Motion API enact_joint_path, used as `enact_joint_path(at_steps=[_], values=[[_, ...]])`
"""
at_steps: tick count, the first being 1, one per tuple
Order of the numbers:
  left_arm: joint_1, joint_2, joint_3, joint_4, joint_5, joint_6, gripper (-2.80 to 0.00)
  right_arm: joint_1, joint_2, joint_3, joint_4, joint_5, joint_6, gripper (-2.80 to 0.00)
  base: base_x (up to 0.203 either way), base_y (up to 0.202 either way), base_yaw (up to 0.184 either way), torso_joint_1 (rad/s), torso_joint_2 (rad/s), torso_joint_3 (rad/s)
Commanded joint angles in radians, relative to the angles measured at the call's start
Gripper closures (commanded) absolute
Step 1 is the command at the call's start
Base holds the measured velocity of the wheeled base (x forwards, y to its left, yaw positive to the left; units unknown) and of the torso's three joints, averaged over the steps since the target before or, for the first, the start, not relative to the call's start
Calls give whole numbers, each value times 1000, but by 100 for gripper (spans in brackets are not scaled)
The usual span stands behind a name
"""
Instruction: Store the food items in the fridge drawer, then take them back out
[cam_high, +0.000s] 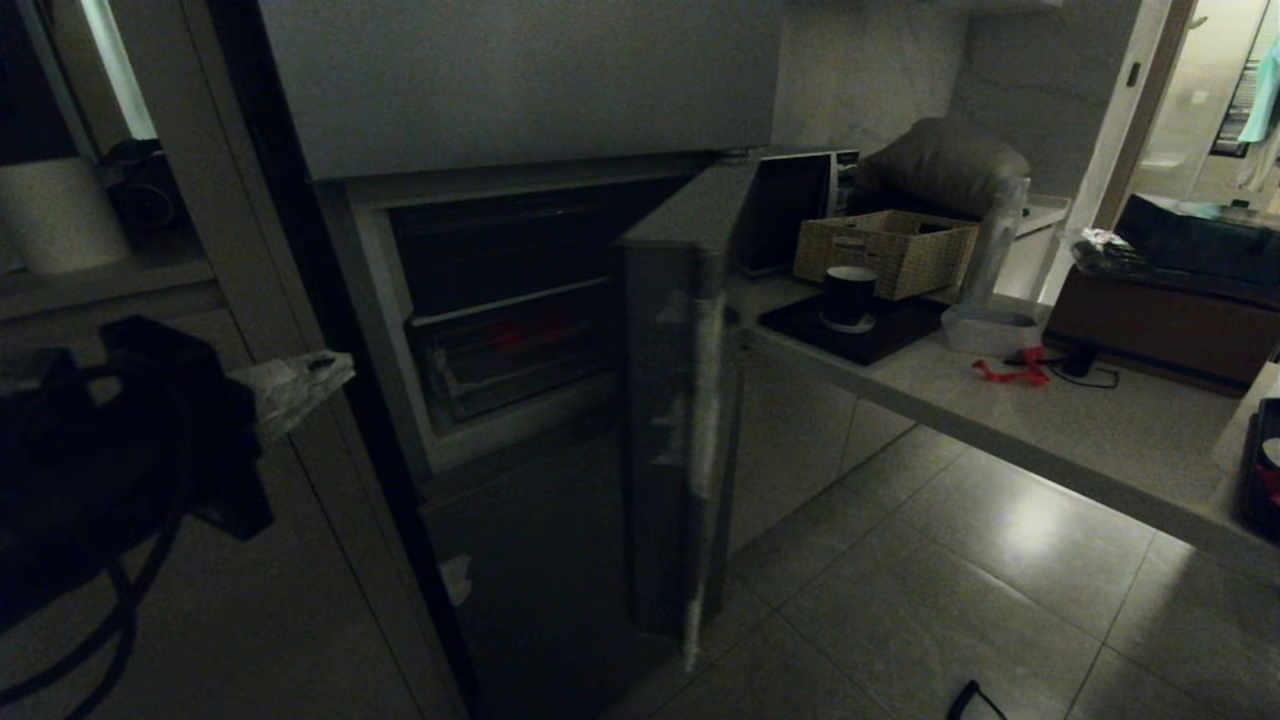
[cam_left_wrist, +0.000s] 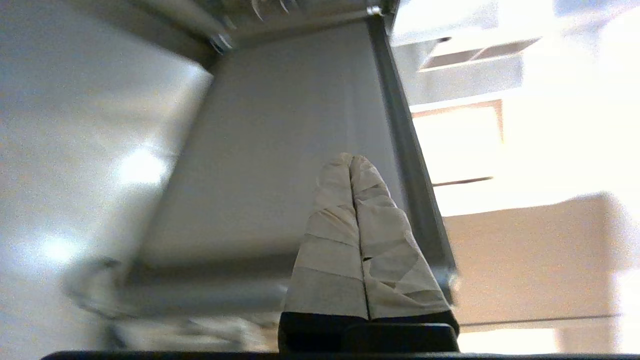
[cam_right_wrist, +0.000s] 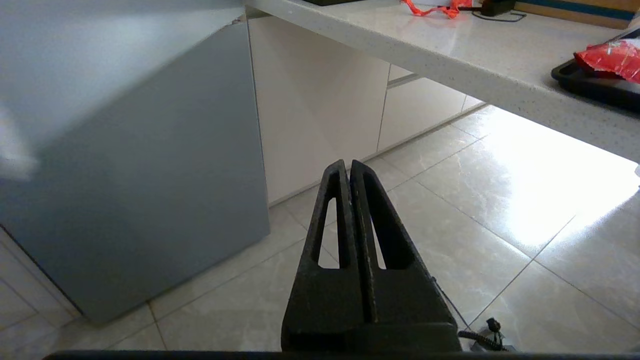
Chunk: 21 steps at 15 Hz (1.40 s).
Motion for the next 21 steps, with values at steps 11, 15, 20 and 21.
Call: enact_joint_path(at_steps=[11,15,20,21], values=[[343,-679,220,407,225,1426,0,0,1,0,0,1,0,0,0,0,0,0,0,0],[518,-848,513,423,-68,1516,0,0,1,0,0,1,0,0,0,0,0,0,0,0],[501,-856,580,538,-120,1510,0,0,1,0,0,1,0,0,0,0,0,0,0,0],[486,-853,588,540,-150,1513,0,0,1,0,0,1,0,0,0,0,0,0,0,0]])
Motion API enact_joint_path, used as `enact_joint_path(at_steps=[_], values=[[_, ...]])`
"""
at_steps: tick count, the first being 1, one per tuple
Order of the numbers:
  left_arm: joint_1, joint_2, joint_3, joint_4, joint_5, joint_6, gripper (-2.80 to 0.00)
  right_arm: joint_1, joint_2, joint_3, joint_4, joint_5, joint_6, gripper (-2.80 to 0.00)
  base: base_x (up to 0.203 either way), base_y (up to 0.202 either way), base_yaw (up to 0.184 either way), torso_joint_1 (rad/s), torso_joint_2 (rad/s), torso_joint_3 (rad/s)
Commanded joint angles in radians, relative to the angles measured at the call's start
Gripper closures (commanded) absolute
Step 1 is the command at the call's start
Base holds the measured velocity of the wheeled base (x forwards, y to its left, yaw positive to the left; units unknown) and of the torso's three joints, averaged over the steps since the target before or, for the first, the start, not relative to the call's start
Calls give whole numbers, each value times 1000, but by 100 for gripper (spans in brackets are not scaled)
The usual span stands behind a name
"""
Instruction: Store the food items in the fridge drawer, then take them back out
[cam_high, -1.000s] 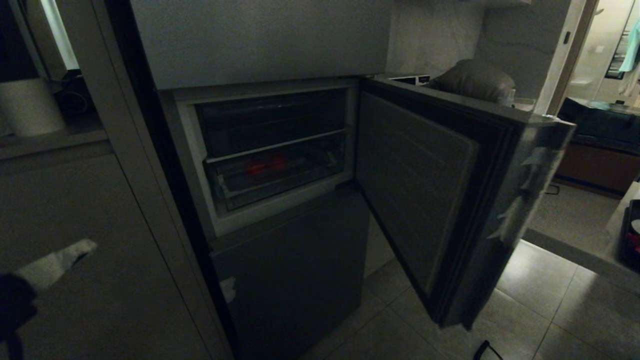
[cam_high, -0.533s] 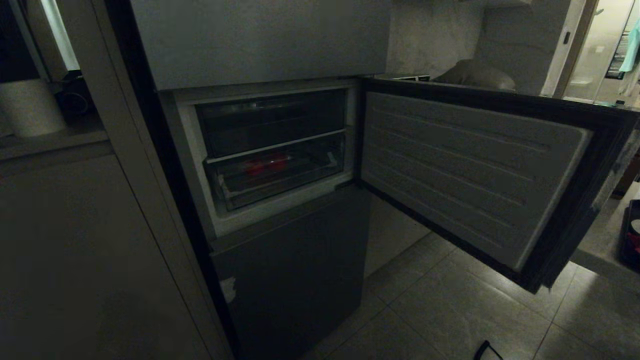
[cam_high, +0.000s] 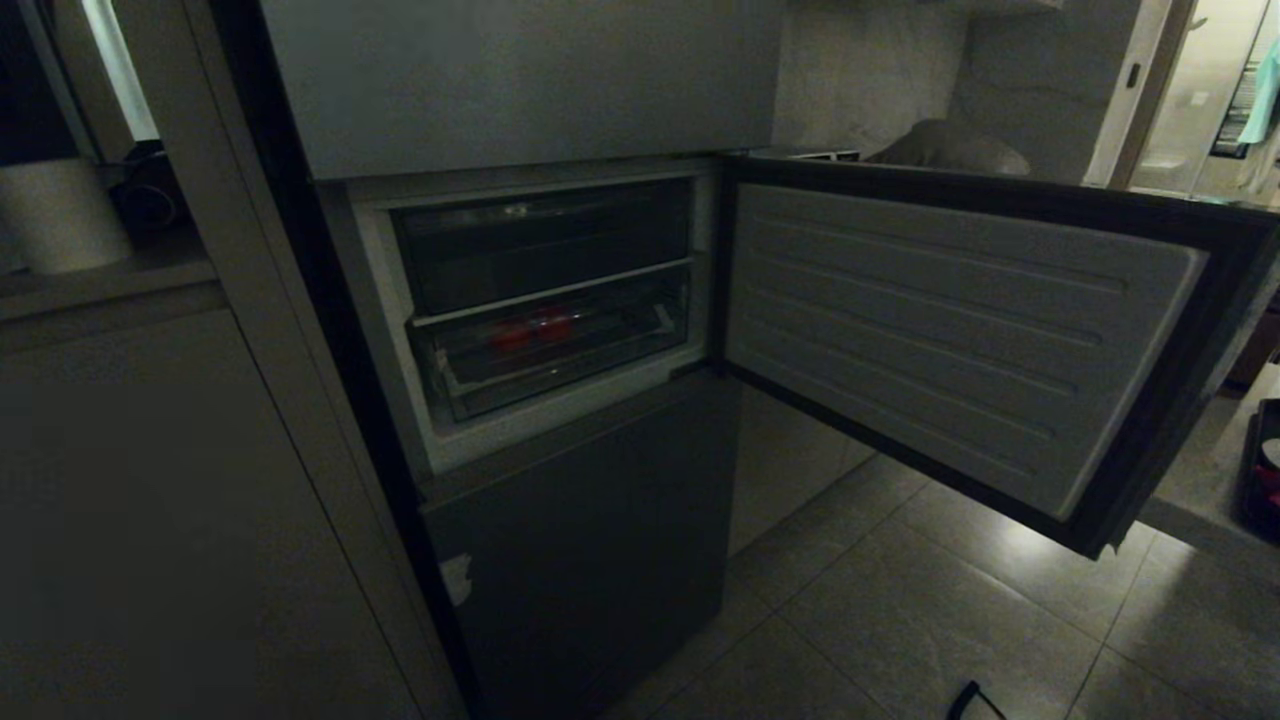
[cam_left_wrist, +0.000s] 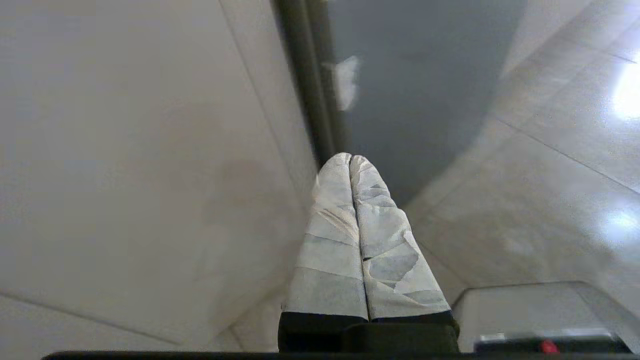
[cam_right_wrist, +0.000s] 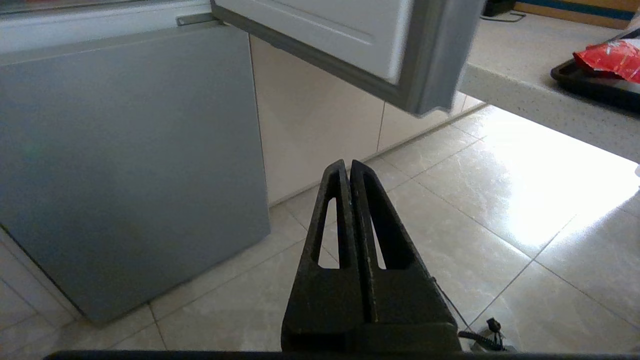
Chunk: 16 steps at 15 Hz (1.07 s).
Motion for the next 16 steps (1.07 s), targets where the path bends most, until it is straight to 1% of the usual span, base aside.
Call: enact_joint_path(at_steps=[1,2,3,5,6,7,9,11,16], values=[[-27,-8,6,2,-9,-3,0,0,1,0,-2,-1,0,0,0,0,0,0,0,0],[-88,-36,7,6,-11,-11,0,0,1,0,-2,-1,-2,0,0,0,0,0,0,0],[-124,-86,8,9,-12,-16,0,0,1,0,0,0,0,0,0,0,0,0,0,0],[-131,-240,8,12,3,-33,0,0,1,0,-2,-1,0,0,0,0,0,0,0,0],[-133,-282,9,15,19,-60,0,0,1,0,-2,-1,0,0,0,0,0,0,0,0],[-135,-293,9,18,34,-104,0,0,1,0,-1,-1,0,0,0,0,0,0,0,0],[-135,-293,9,16,41,-156,0,0,1,0,-2,-1,0,0,0,0,0,0,0,0],[-135,-293,9,15,51,-186,0,0,1,0,0,-2,0,0,0,0,0,0,0,0],[-135,-293,9,14,51,-187,0,0,1,0,1,2,-14,0,0,0,0,0,0,0]])
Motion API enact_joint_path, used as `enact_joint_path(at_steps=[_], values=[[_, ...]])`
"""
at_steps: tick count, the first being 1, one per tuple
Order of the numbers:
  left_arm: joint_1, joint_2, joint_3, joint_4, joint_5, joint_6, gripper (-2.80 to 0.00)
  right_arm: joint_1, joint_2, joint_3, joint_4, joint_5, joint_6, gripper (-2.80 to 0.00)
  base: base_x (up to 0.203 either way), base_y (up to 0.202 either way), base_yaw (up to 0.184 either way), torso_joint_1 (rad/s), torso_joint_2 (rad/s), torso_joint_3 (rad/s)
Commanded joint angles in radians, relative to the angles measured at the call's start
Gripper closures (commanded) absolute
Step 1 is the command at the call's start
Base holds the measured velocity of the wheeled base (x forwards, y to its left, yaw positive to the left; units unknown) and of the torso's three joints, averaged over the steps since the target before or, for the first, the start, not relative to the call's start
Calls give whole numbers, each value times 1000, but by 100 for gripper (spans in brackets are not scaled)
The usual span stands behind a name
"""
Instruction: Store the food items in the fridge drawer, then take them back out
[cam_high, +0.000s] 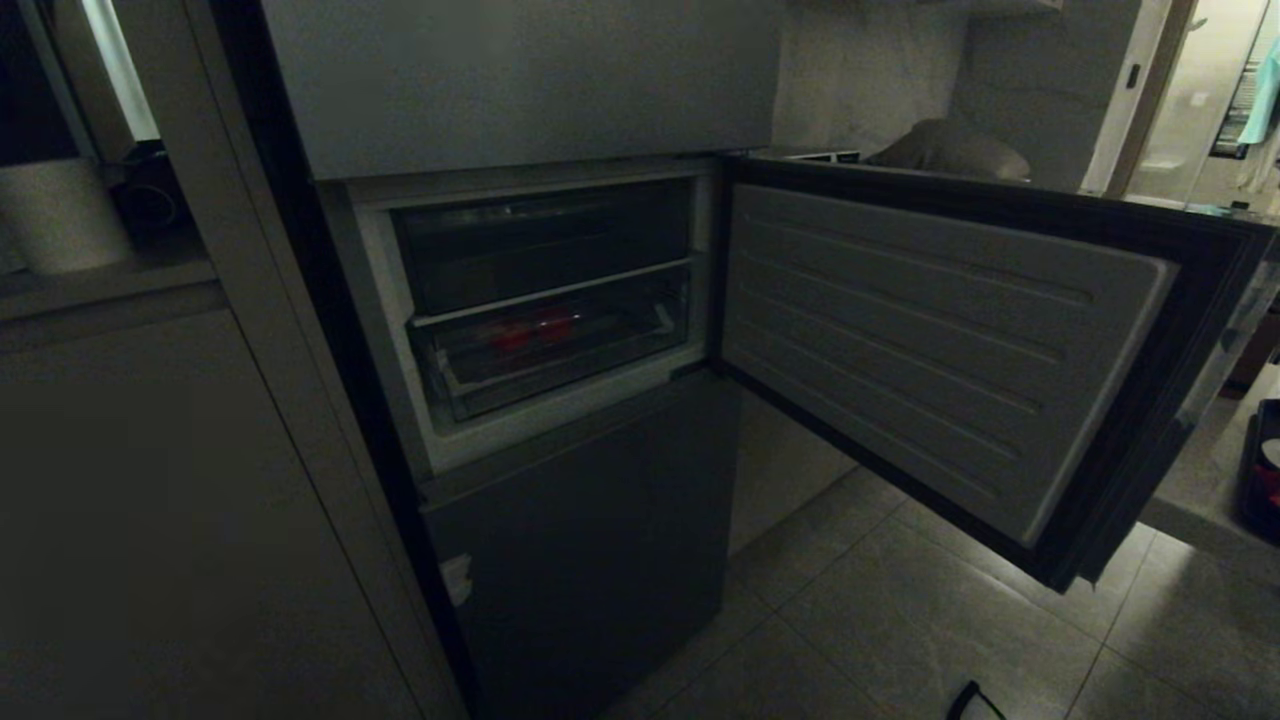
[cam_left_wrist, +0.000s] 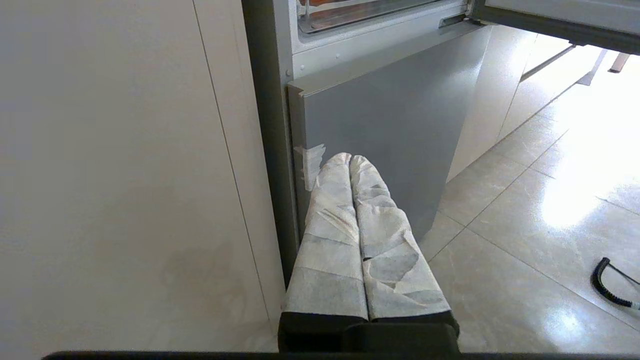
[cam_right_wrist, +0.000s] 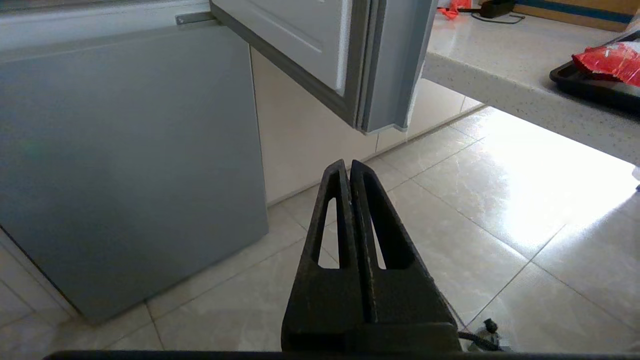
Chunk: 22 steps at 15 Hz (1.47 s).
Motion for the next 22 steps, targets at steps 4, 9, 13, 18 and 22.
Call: enact_joint_path(at_steps=[4,9,13,18,22], values=[[0,-1,0,-1,0,0,0,0,1,0,2,-1,-6,0,0,0,0,0,0,0],[0,-1,0,-1,0,0,0,0,1,0,2,-1,-9,0,0,0,0,0,0,0],[0,-1,0,-1,0,0,0,0,1,0,2,-1,-6,0,-2,-2,73,0,1,2],[0,-1,0,-1,0,0,0,0,1,0,0,-1,-3,0,0,-7,175,3,0,5],[0,-1,0,1,0,0,0,0,1,0,0,-1,0,0,0,-9,174,4,3,1]])
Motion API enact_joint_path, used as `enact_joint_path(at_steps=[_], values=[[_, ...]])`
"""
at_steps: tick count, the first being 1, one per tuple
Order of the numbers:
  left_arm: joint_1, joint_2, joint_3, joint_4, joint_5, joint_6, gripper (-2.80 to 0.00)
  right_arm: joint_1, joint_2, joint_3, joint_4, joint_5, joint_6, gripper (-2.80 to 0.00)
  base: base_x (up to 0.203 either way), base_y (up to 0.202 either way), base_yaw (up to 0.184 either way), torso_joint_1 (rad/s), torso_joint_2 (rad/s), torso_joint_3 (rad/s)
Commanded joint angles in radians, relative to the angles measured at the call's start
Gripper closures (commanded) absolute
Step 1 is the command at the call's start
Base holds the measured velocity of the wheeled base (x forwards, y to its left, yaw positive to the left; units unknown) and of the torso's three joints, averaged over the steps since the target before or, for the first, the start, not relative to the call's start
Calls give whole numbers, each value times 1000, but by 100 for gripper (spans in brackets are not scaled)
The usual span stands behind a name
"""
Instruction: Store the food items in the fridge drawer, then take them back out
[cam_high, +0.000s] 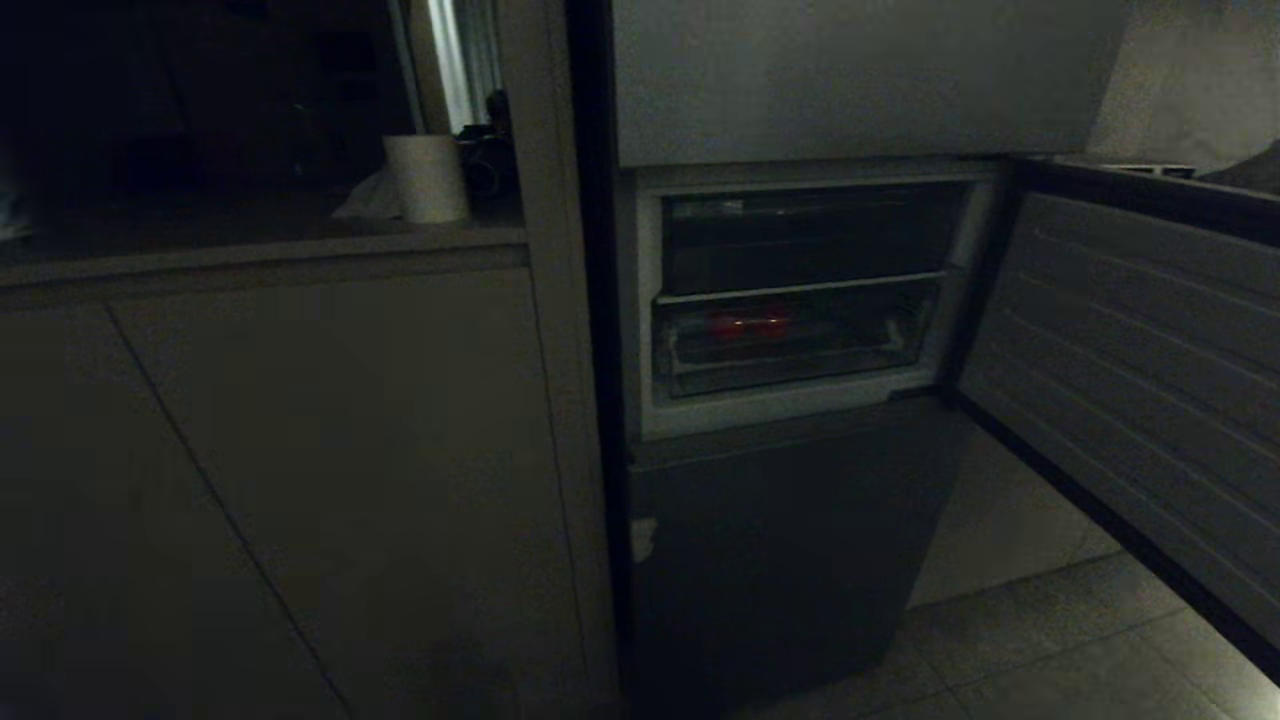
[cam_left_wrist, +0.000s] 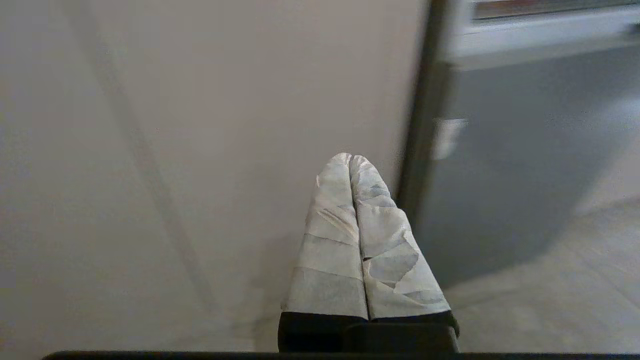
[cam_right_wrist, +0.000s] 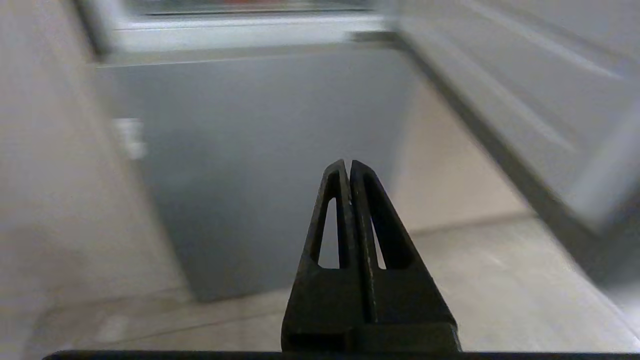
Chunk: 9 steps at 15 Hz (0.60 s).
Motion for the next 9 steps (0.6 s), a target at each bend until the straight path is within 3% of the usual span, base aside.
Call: enact_joint_path(at_steps=[1,7,9], values=[[0,0,0,-1,0,0,0,0,1,0,-1,1,0,0,0,-8,176,-2,2,2],[0,0,0,0,0,0,0,0,1,0,-1,2,-2,0,0,-7,170,3,3,0],[0,0,0,-1,0,0,0,0,1,0,-1,7,-14,0,6,-4,98,2,1,3]])
